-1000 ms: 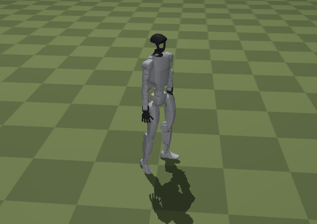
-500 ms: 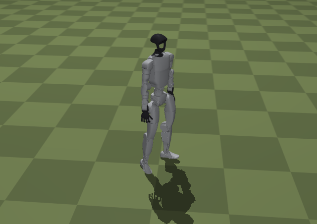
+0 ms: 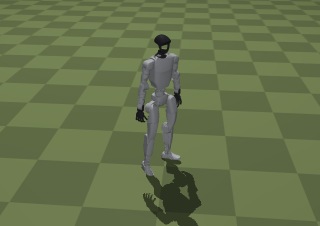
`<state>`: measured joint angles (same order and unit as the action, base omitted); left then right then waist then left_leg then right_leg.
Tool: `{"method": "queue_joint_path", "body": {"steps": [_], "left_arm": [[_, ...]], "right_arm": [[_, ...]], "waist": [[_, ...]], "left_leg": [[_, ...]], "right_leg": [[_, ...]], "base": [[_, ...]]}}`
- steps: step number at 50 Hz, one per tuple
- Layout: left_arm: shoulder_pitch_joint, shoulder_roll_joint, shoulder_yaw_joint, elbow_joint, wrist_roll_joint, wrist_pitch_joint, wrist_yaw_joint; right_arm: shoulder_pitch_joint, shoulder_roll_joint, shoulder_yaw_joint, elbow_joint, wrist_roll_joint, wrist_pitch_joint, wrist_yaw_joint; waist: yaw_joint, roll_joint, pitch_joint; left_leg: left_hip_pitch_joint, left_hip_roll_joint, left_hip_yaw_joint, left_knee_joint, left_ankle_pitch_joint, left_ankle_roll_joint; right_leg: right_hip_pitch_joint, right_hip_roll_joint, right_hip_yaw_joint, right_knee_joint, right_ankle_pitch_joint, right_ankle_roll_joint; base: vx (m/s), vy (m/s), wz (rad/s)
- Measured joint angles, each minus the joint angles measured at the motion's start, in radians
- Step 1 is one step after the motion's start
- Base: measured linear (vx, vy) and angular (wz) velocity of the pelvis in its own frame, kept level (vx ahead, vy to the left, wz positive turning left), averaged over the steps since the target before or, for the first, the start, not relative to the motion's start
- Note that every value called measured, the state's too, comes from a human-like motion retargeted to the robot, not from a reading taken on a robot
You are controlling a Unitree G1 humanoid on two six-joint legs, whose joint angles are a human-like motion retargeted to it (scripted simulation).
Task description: In place motions
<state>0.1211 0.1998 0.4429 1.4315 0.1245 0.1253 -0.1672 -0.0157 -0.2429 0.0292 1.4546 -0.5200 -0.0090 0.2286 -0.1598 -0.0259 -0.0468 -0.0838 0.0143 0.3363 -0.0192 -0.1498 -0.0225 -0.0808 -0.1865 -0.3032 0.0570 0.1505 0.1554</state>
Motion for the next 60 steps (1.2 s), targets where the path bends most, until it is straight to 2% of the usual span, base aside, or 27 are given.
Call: {"method": "queue_joint_path", "body": {"steps": [13,21,26,33,38,42,45,52,60], "left_arm": [[-0.057,0.034,-0.035,0.0,-0.015,-0.004,-0.008],[-0.142,0.069,-0.095,-0.009,-0.036,-0.012,-0.007],[-0.239,0.103,-0.149,-0.016,-0.062,-0.026,-0.001],[-0.409,0.177,-0.246,-0.042,-0.063,-0.044,-0.022],[-0.531,0.205,-0.213,-0.062,-0.017,-0.046,-0.028],[-0.635,0.199,-0.168,-0.064,-0.076,-0.064,0.001],[-0.677,0.198,-0.163,-0.068,-0.14,-0.078,0.001],[-0.762,0.218,-0.14,-0.063,-0.203,-0.091,0.031],[-0.832,0.242,-0.067,-0.084,-0.217,-0.114,0.051]], "right_arm": [[0.009,-0.067,-0.077,-0.017,-0.036,-0.007,0.005],[0.009,-0.166,-0.183,-0.029,-0.032,-0.012,-0.011],[0.011,-0.23,-0.269,-0.031,0.013,-0.017,-0.028],[0.061,-0.301,-0.392,-0.03,0.069,-0.029,-0.063],[0.112,-0.333,-0.497,-0.021,0.093,-0.029,-0.078],[0.158,-0.338,-0.603,-0.019,0.118,-0.032,-0.101],[0.21,-0.345,-0.675,-0.017,0.142,-0.039,-0.124],[0.272,-0.381,-0.769,0.04,0.228,-0.05,-0.175],[0.227,-0.408,-0.714,0.143,0.32,-0.067,-0.242]], "waist": [[-0.031,-0.005,0.019],[-0.07,-0.021,0.086],[-0.098,-0.04,0.167],[-0.144,-0.078,0.343],[-0.173,-0.099,0.464],[-0.162,-0.128,0.559],[-0.127,-0.139,0.567],[-0.191,-0.156,0.567],[-0.292,-0.2,0.567]], "left_leg": [[-0.011,0.02,0.048,-0.011,-0.001,-0.014],[-0.041,0.034,0.087,-0.011,0.011,-0.023],[-0.08,0.047,0.113,-0.006,0.028,-0.028],[-0.14,0.063,0.127,-0.002,0.064,-0.035],[-0.185,0.076,0.152,-0.001,0.087,-0.039],[-0.204,0.085,0.172,0.011,0.096,-0.055],[-0.245,0.098,0.206,0.014,0.11,-0.059],[-0.36,0.119,0.204,0.013,0.111,-0.066],[-0.45,0.133,0.238,0.014,0.104,-0.07]], "right_leg": [[-0.054,0.017,0.055,0.006,0.008,-0.006],[-0.106,0.03,0.101,0.005,0.029,-0.014],[-0.153,0.04,0.136,0.003,0.05,-0.02],[-0.214,0.051,0.162,-0.01,0.089,-0.03],[-0.273,0.069,0.196,-0.015,0.115,-0.034],[-0.325,0.087,0.244,-0.02,0.143,-0.041],[-0.401,0.116,0.311,-0.028,0.172,-0.044],[-0.559,0.15,0.346,-0.032,0.21,-0.052],[-0.686,0.188,0.384,-0.022,0.231,-0.067]], "base": [[-0.09,-0.09,-0.21],[-0.24,-0.17,-0.28],[-0.39,-0.21,-0.33],[-0.52,-0.26,-0.18],[-0.58,-0.16,-0.35],[-0.57,-0.13,-0.64],[-0.52,-0.06,-1.13],[-0.44,0.03,-0.56],[-0.25,0.11,-0.34]]}}
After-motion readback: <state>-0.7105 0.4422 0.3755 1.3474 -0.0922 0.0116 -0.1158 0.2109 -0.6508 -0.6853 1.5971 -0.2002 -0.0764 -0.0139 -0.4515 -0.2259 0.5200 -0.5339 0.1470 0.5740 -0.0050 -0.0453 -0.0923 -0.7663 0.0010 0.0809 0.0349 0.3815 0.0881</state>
